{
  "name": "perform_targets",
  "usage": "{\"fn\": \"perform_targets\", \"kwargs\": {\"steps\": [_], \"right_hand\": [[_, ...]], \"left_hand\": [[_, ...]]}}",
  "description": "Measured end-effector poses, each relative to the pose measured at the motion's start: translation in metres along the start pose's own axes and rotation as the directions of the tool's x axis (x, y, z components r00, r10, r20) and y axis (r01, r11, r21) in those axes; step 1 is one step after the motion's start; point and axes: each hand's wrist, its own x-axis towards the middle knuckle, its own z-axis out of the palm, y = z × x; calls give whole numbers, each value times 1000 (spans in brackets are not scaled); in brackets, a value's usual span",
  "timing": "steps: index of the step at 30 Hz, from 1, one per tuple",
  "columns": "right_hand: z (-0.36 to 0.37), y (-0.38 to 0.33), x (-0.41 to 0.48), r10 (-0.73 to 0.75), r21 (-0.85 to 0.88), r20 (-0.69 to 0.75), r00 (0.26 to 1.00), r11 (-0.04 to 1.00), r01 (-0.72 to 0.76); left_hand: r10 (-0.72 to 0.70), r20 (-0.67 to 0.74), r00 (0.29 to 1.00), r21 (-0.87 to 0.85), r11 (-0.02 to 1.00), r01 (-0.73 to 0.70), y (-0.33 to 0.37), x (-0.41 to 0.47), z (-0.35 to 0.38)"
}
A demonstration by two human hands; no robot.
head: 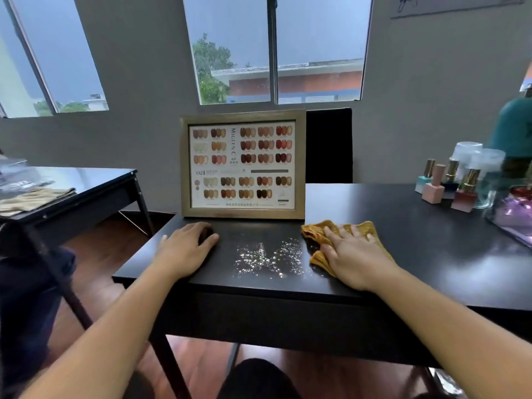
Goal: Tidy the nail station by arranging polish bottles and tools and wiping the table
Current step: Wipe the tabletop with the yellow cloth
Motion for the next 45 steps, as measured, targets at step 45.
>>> {"fn": "perform_targets", "kwargs": {"steps": [45], "right_hand": [[-21, 33, -20, -393, 643, -70, 917, 685, 342]], "left_hand": [[1, -125, 992, -199, 980, -27, 6, -8, -6]]}}
